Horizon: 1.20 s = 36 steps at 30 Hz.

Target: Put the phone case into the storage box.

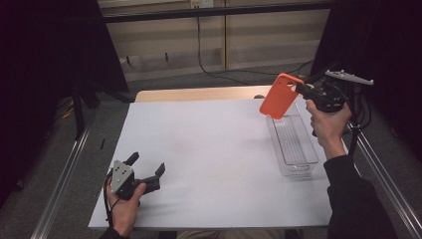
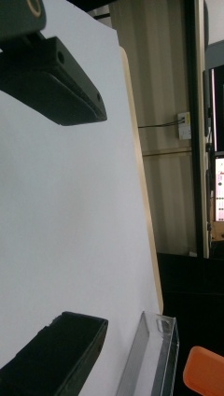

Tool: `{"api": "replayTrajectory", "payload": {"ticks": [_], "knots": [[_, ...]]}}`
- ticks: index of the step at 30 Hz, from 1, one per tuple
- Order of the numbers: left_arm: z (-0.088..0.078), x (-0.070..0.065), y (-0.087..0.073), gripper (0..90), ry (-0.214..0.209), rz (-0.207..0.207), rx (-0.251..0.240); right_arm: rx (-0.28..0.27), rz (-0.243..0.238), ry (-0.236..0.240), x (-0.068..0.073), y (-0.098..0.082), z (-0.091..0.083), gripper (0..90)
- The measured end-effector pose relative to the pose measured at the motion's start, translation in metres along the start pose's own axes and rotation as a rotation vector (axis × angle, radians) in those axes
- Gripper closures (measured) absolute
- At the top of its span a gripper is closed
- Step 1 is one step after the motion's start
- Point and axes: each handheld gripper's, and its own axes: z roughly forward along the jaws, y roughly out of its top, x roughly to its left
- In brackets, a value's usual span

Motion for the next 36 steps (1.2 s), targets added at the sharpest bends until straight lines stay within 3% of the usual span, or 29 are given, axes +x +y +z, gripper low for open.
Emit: {"api": "replayTrajectory", "payload": {"ticks": [31, 36], "knots": [[0.0, -0.001, 0.0, 2.9, -0.008, 0.004, 0.009, -0.005, -0.03, -0.084, -0.026, 0.009, 0.022, 84.5], [0.001, -0.002, 0.0, 2.9, -0.012, 0.001, 0.004, 0.002, -0.055, -0.096, -0.027, 0.006, 0.027, 84.5]]}}
